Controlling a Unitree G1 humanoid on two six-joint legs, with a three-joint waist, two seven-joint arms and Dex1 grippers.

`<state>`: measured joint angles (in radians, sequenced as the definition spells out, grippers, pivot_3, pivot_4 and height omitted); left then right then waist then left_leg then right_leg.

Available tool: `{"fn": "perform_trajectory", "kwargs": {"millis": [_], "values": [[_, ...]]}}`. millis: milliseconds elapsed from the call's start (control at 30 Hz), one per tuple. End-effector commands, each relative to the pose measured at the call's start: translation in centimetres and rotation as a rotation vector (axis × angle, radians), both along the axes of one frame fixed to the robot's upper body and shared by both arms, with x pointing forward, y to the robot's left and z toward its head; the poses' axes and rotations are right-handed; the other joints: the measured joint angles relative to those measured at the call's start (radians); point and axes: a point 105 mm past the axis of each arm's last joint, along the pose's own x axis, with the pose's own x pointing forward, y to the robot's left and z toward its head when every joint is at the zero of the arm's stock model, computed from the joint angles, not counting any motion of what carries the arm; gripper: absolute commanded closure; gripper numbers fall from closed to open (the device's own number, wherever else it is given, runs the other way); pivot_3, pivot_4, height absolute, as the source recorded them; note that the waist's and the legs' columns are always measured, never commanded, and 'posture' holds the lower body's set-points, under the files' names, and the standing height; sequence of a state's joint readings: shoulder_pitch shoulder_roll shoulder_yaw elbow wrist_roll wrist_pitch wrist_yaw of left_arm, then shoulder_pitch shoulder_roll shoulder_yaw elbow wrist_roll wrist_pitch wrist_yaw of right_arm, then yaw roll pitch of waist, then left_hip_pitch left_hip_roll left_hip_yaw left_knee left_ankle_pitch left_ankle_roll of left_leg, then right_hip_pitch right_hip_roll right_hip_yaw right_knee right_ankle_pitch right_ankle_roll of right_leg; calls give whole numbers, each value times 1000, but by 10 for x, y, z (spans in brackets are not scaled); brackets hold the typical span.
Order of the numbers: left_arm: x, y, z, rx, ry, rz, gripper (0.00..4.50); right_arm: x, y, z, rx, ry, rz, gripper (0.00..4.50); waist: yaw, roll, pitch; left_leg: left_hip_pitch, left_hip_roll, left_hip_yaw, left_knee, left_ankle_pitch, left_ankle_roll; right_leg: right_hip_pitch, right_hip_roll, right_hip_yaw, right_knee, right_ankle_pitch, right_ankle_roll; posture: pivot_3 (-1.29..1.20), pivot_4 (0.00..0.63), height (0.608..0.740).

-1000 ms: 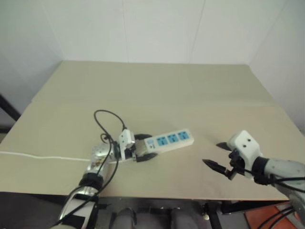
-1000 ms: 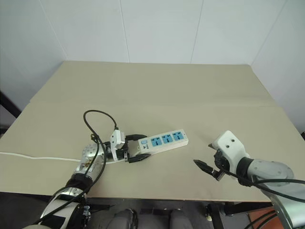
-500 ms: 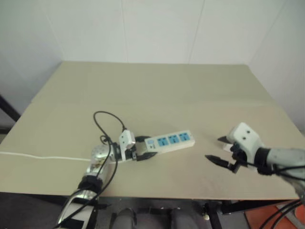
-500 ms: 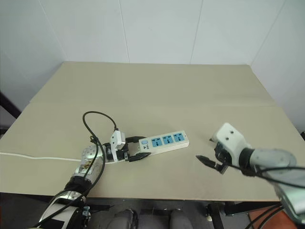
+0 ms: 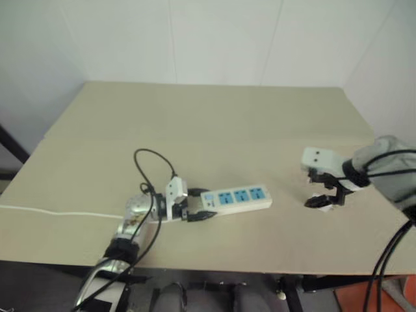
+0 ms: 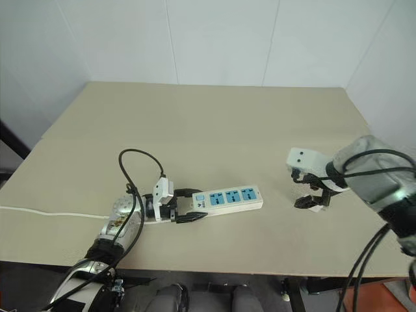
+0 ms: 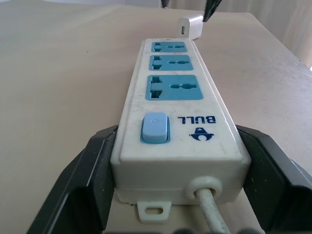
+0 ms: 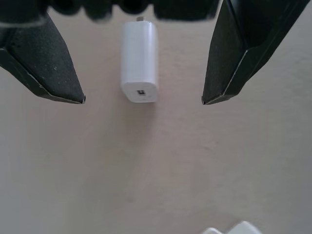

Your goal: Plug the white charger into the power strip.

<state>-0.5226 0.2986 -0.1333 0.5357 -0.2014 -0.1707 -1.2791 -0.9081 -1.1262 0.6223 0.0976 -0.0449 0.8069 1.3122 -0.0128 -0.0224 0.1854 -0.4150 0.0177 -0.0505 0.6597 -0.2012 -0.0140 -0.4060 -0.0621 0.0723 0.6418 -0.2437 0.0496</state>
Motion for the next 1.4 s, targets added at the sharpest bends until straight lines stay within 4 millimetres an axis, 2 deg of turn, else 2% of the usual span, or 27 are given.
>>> {"fn": "perform_trajectory", "kwargs": {"millis": [33,167,567,700,933,1000,1100,1233,1333,1400], "values": [[-4,-7,-5,61,0,-69,1241,10,-8,5,-32,4,-44,0,1,0,0,0,0,0,0,0,0,0,0,0,0,0,0,0,150,740],[-2,-10,-2,55,-6,-79,1241,12,-12,-6,-68,46,-51,0,1,0,0,0,0,-1,0,0,0,0,0,-1,0,2,-3,0,150,740],[-7,-21,1,47,21,-139,1241,11,-13,-14,-42,85,-97,0,2,1,0,0,-1,-1,0,0,0,0,0,-1,1,2,-3,0,150,740],[-6,-23,-1,51,22,-136,1241,9,-15,-17,-59,108,-94,928,2,1,0,0,-1,-1,0,0,0,0,0,-1,1,2,-3,0,150,740],[-4,-20,0,48,21,-121,1241,10,-20,-21,-88,120,-101,3397,-1,1,0,0,-1,-1,0,0,0,0,0,-1,2,2,-3,0,150,740],[-3,-18,0,42,23,-106,1241,8,-21,-21,-112,127,-76,3395,0,1,0,0,-1,-1,1,0,0,0,0,-1,2,2,-3,0,150,740],[-4,-18,3,37,20,-109,1241,7,-18,-15,-119,116,-45,3395,-1,1,0,0,-1,-1,1,0,0,0,0,-1,2,2,-2,0,150,740],[-4,-18,7,38,18,-133,1241,13,-3,6,-50,34,-11,3395,-3,1,1,0,-1,-1,1,0,0,0,0,-1,3,2,-2,0,150,740],[-2,-16,7,47,-6,-126,1241,22,30,41,176,-101,35,3395,-4,1,1,0,-1,-1,1,0,0,0,0,-1,3,2,-3,0,150,740],[-1,-15,7,54,-16,-126,1241,24,51,56,324,-165,82,3395,-6,1,1,0,-1,-2,1,0,0,0,0,-1,4,2,-3,0,150,740]]}}
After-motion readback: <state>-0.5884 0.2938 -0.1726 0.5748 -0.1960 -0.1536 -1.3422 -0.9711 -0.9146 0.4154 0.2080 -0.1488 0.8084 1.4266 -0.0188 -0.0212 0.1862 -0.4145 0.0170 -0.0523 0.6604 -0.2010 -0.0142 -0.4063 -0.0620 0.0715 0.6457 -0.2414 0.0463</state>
